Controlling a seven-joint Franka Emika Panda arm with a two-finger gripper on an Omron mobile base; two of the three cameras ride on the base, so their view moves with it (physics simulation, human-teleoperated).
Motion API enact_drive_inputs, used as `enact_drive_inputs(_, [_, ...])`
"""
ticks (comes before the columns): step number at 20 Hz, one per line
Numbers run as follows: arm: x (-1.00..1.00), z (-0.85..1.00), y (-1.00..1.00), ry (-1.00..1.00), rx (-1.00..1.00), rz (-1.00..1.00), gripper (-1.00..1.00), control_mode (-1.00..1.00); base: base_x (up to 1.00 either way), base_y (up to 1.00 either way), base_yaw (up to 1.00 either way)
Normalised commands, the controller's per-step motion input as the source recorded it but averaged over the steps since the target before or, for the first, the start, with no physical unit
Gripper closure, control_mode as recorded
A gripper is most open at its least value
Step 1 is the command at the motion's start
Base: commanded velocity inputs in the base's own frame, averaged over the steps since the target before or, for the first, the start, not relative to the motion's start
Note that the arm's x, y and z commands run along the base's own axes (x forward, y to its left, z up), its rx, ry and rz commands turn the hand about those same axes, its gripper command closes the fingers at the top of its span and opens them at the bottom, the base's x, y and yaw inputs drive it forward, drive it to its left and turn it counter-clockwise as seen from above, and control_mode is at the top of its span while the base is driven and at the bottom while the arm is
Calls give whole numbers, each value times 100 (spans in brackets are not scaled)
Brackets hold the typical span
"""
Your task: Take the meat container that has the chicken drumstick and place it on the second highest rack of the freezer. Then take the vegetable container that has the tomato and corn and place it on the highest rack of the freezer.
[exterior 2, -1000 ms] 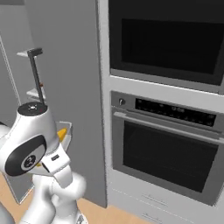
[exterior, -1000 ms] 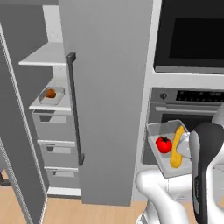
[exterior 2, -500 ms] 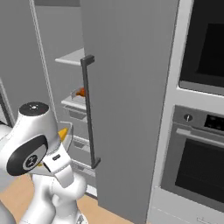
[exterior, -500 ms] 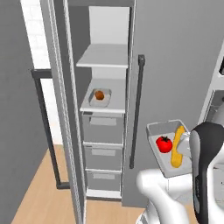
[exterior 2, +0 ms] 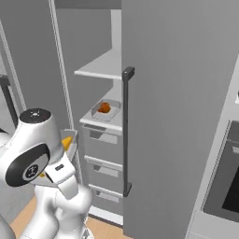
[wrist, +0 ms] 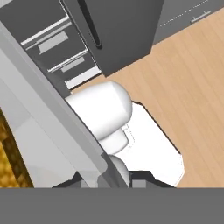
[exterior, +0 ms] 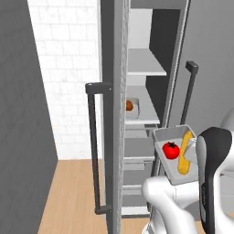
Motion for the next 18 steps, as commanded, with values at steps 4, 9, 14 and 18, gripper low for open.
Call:
enact_drive_inputs(4, [0,0,0,0,0,0,100,100,31,0,-26])
enact_drive_inputs(9, [0,0,0,0,0,0,100,100,11,0,-14])
enact_drive_inputs(14, [0,0,0,0,0,0,100,100,-5,6,-2])
enact_drive_inputs(18, [0,0,0,0,0,0,100,100,-31,11,-2])
